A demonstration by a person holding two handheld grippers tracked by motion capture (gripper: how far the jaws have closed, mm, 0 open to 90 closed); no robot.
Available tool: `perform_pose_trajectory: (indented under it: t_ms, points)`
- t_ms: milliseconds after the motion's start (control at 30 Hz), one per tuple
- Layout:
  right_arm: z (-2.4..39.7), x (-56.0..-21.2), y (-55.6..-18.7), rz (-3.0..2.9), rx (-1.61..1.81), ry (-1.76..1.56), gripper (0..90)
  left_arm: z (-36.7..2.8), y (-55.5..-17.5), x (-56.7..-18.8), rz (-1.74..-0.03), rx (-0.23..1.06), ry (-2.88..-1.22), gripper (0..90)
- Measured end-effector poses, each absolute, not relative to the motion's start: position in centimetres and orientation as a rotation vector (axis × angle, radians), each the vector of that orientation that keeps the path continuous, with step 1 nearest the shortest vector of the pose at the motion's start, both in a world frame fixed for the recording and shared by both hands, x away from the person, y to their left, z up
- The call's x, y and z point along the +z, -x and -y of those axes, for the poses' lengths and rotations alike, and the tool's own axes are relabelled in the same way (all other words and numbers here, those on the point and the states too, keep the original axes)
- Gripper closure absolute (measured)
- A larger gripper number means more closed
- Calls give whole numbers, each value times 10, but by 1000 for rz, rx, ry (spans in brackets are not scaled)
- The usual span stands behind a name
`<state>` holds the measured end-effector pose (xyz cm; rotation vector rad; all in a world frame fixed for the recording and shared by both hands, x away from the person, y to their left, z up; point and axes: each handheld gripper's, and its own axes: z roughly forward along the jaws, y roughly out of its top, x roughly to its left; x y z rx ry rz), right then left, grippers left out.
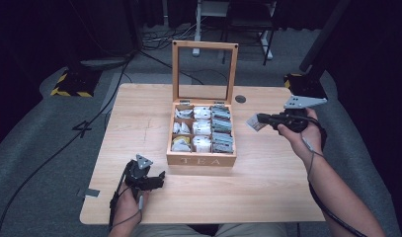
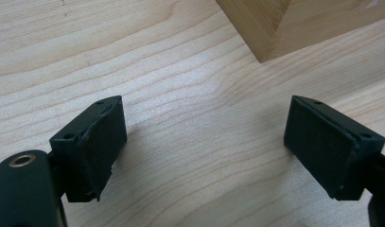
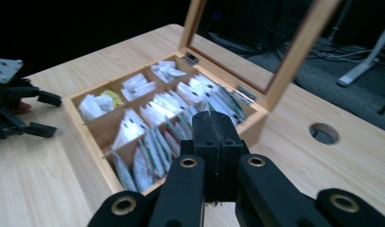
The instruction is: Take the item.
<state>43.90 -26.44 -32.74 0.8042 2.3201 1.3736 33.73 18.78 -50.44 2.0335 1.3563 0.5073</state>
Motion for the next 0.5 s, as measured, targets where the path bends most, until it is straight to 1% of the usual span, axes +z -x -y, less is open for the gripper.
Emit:
perform_pose_trajectory:
  t_ms: [200,500]
  points:
    - [295,-332,-445,-2271,1339,-887,900,-188,-337,-504,-1356,509,-2034,145]
    - [321,-346,-450,-2230,1294,-920,900,-188,-337,-504,-1356,509,-2033,145]
